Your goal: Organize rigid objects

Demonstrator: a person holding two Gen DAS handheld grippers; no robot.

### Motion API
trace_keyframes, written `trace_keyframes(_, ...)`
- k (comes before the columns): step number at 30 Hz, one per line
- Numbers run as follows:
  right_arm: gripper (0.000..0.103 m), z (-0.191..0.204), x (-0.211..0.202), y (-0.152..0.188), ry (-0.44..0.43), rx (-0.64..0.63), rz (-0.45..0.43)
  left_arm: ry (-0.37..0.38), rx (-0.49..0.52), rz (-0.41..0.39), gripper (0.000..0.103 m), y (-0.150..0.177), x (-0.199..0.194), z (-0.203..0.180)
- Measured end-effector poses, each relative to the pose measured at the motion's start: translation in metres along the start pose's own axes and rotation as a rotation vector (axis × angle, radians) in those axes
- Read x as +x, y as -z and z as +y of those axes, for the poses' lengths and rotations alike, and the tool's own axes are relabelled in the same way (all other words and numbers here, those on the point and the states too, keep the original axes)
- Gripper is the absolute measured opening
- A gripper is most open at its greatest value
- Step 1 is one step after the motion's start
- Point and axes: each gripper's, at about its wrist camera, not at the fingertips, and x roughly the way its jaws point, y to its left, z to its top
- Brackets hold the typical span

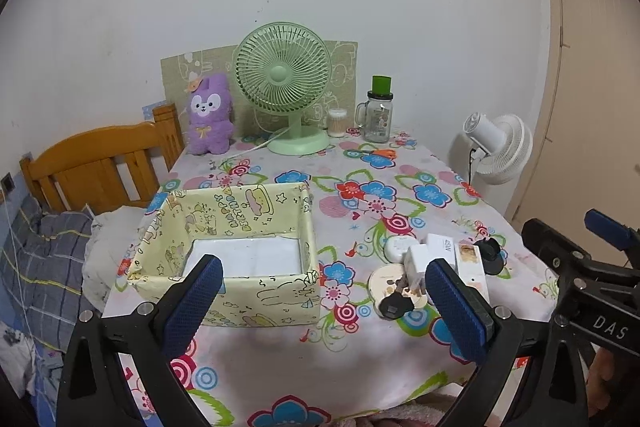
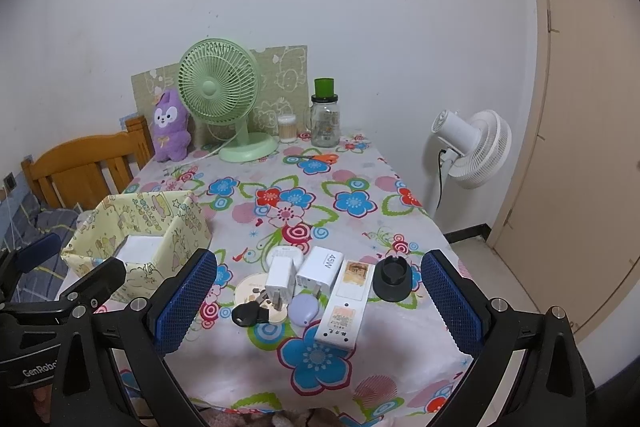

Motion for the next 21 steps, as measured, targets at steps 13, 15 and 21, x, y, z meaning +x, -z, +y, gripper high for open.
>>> trace_keyframes(13, 0.103, 0.0021, -0.0024, -0.0018, 0.012, -0.006, -0.013, 0.015, -0.021, -0.033, 0.101, 0.0023, -0.0050, 0.0041)
trace_keyframes(15, 0.103, 0.0024, -0.0026, -0.0019, 0.013, -0.007, -0.014, 0.017, -0.022, -0.033, 0.101, 0.0022, -0.0048, 0.0049)
trace_keyframes(21, 0.103, 0.0025, -0.0023, -0.0034, 0.014, -0.006, -0.015, 0.030, -0.020, -0.047, 0.101, 0.0012, -0.0068, 0.0032)
